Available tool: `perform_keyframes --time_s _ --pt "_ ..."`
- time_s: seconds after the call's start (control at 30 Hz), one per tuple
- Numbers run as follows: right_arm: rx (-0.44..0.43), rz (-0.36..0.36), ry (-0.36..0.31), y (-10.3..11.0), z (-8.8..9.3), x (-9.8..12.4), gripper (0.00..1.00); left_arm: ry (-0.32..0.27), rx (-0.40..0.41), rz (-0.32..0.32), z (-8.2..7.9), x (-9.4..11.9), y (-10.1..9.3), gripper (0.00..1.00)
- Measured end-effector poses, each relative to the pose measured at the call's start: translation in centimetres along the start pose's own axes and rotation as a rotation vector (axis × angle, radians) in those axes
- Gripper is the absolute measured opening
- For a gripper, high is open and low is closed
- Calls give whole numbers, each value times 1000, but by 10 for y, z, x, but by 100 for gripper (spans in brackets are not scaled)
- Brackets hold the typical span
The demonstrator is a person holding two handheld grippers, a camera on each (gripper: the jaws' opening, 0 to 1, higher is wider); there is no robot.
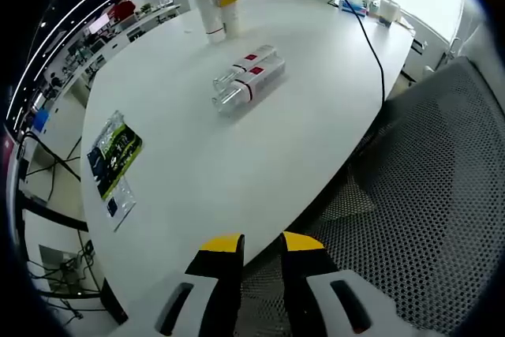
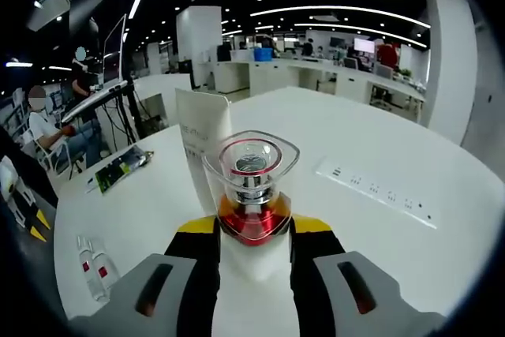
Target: Arrange the skincare products in the storage area until every visible bottle or jar stands upright without overlapping.
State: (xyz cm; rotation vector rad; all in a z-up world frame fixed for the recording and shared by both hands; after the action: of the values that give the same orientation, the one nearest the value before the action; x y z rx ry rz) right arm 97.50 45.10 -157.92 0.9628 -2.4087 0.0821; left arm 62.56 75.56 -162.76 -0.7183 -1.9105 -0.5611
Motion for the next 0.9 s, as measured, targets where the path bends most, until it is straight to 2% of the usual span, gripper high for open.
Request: perform_keyframes --time_s 0.03,0.13,0.23,0.47,0.6,0.7,0.9 --pt "-25 -3 -7 1 0 1 33 2 0 0 0 0 0 19" --pt "-15 20 -18 1 0 5 38 2 0 -1 0 0 0 19" --pt "-44 21 -21 4 4 13 41 2 -2 -1 0 0 0 19" --pt "-97 31 -31 21 30 45 43 -9 -9 0 -1 1 -1 19" --pt "-103 29 -7 38 49 62 44 -17 -18 5 -2 1 -2 19" --pt "-80 10 50 56 68 72 44 -23 -28 9 -2 1 -3 19" --pt "-74 -6 129 82 89 84 42 -39 -58 9 -4 3 -6 19"
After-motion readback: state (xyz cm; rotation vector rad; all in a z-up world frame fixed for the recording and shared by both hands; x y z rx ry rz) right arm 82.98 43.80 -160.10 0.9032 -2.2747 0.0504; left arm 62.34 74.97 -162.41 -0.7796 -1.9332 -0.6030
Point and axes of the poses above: the point that each gripper's makers call its tool centre point, and the gripper's own axes: x roughly backward along the fingers, y roughly to its left, z roughly out of its underside, the point moved 9 cm from there along x, roughly backward along the fingers, and after that the axes turned 6 degrees about -x, right-handed, at the moved point
